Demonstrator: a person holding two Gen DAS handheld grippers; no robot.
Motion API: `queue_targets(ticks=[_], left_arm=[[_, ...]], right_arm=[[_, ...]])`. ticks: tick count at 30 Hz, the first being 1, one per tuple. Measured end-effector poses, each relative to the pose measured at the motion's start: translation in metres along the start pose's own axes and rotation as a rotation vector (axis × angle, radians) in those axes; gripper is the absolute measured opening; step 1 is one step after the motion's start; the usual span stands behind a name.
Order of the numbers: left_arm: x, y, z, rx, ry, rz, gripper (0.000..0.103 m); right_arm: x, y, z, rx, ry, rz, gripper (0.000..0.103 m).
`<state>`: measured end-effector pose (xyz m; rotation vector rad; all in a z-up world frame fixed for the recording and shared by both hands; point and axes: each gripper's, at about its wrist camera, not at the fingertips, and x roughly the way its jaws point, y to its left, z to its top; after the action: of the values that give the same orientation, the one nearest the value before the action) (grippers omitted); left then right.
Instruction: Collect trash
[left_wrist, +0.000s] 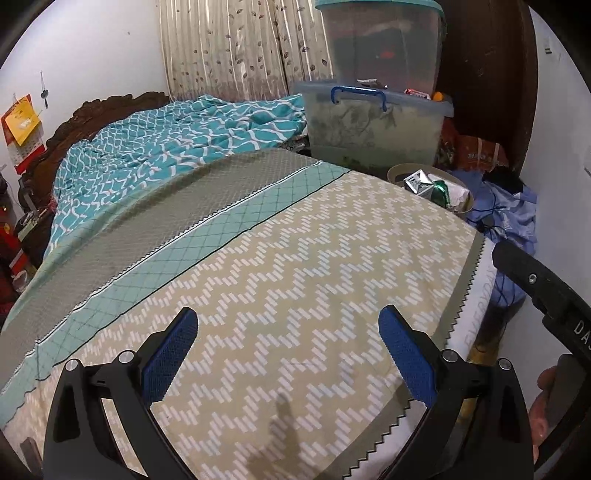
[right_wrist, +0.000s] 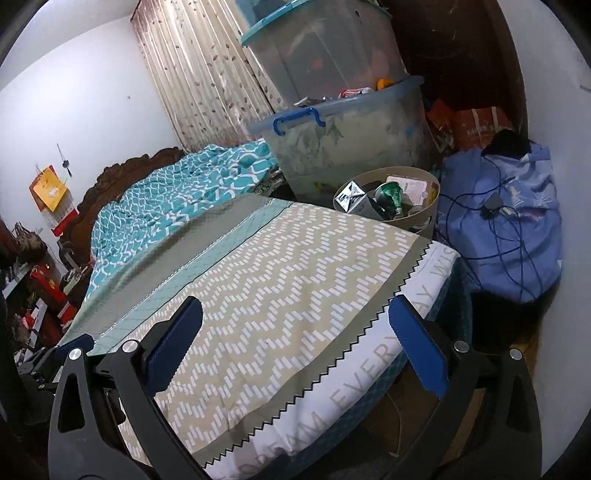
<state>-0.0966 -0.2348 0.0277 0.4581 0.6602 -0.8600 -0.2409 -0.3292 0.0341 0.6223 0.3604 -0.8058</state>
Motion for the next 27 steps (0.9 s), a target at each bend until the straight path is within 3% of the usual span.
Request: queue_targets(ticks=[10, 27], left_arm=[[-0.007, 0.03, -0.008, -0.049, -0.018, 0.041, 0.094], [-0.021, 0.059, -0.013, -0.156, -0.046, 0.097, 0.094]], right_arm=[[0.013, 0.027, -0.009, -0.066, 0.046, 0.023, 0.1], [0.014, 0.042, -0.018, -0.123, 0.017, 0.04, 0.1]])
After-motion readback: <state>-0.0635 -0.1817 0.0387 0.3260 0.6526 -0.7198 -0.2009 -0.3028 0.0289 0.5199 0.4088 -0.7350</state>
